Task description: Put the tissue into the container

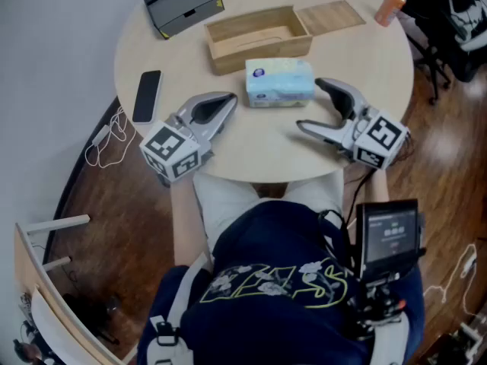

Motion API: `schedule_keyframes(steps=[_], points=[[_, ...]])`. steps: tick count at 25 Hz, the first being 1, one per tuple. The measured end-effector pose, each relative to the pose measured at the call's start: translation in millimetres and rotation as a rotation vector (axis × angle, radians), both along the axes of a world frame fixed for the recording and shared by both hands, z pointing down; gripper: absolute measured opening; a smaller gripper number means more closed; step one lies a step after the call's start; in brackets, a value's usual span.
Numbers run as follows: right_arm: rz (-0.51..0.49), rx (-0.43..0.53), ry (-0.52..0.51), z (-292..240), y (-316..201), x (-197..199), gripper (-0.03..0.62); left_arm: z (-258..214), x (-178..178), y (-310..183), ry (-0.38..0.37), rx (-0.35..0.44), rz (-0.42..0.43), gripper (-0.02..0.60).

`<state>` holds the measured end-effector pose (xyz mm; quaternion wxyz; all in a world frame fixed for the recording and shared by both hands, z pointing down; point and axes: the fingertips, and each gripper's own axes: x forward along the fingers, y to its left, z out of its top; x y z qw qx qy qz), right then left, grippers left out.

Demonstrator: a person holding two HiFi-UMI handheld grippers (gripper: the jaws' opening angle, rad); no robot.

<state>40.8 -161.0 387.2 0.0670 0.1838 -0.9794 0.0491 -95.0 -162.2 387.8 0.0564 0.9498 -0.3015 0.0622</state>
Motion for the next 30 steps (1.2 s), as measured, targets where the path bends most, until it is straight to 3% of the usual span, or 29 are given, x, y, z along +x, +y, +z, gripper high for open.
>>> schedule_keyframes(steps=[2,4,5,6,7,9,16,21,25,26,27,28,30], points=[[0.037,-0.008,0.015,0.5,0.3,8.5,0.421,1.2,7.7,15.0,-0.004,-0.008,0.066,0.002],[0.091,-0.006,0.002,-7.0,-4.9,15.8,0.391,3.3,11.2,21.1,-0.011,-0.020,0.083,0.002],[0.133,-0.003,-0.012,-12.4,-10.5,20.0,0.269,4.4,11.1,20.3,-0.014,-0.025,0.072,0.002],[0.187,0.000,-0.010,-11.8,-17.7,27.6,0.036,5.0,10.1,18.6,-0.014,-0.027,0.056,0.002],[0.238,0.002,0.007,-6.9,-24.0,36.5,0.000,4.7,8.9,16.9,-0.011,-0.023,0.041,0.002],[0.276,0.005,0.030,-1.2,-28.6,43.7,0.000,3.2,6.4,15.4,-0.001,-0.009,0.022,0.002],[0.277,0.005,0.032,2.1,-29.7,44.1,0.000,4.7,6.1,13.6,0.002,-0.006,0.015,0.002],[0.191,-0.022,0.058,3.3,-15.2,38.3,0.000,4.5,8.4,19.0,-0.013,-0.021,-0.007,0.003],[0.187,-0.037,0.058,6.2,-15.6,37.6,0.000,7.1,12.0,23.7,-0.024,-0.045,-0.005,0.008],[0.196,-0.042,0.070,7.0,-16.9,37.8,0.000,7.3,11.7,24.4,-0.024,-0.044,-0.007,0.062],[0.202,-0.048,0.080,7.9,-17.8,38.2,0.000,7.7,11.4,24.6,-0.023,-0.041,-0.007,0.170],[0.204,-0.051,0.085,8.6,-18.3,38.7,0.000,7.7,11.5,24.7,-0.022,-0.038,-0.006,0.231],[0.205,-0.042,0.078,7.3,-18.3,40.4,0.000,6.9,12.2,25.3,-0.019,-0.032,0.001,0.238]])
